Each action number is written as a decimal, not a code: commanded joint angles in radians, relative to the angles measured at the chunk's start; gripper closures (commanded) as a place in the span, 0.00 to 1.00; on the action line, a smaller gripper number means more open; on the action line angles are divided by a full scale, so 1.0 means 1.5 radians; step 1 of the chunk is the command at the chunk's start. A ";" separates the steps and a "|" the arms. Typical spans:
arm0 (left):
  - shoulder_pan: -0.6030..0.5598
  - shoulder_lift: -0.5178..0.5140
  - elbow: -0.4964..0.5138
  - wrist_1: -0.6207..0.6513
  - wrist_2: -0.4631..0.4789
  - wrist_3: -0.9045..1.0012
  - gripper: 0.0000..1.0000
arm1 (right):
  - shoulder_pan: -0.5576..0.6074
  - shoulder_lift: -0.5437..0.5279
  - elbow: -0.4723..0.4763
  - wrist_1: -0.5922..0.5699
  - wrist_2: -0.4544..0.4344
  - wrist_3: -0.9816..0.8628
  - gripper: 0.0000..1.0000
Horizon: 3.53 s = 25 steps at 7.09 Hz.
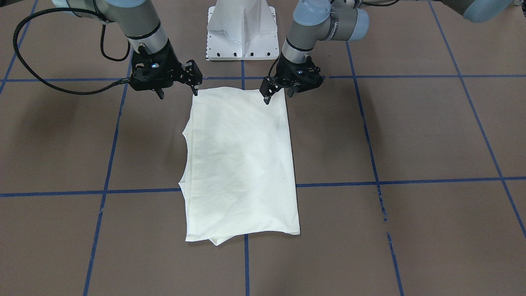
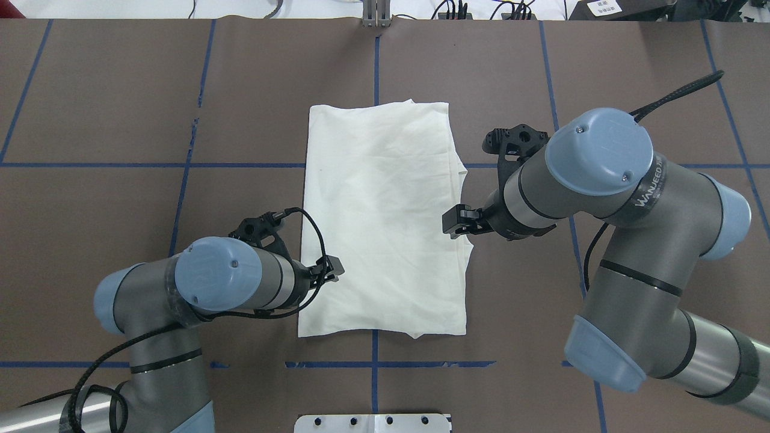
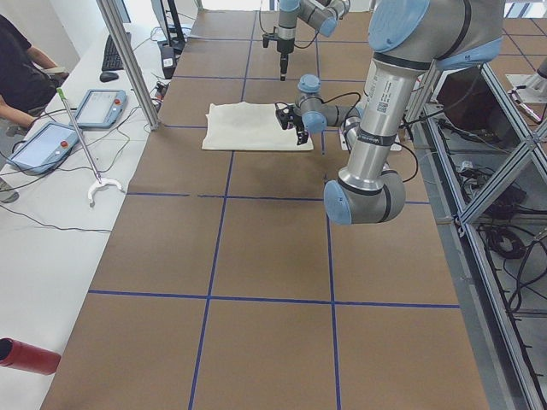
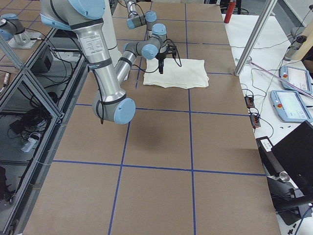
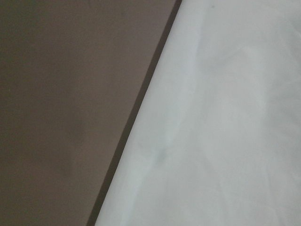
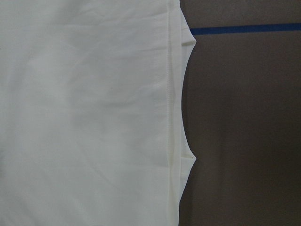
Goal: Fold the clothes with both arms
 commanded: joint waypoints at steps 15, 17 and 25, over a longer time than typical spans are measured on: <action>0.075 0.003 -0.105 0.126 0.031 0.021 1.00 | -0.039 -0.009 0.002 0.012 -0.006 0.176 0.00; 0.074 -0.003 -0.098 0.125 0.031 0.055 1.00 | -0.128 -0.010 0.000 0.015 -0.085 0.344 0.00; 0.073 -0.004 -0.088 0.118 0.032 0.064 1.00 | -0.252 -0.003 -0.081 0.016 -0.232 0.496 0.00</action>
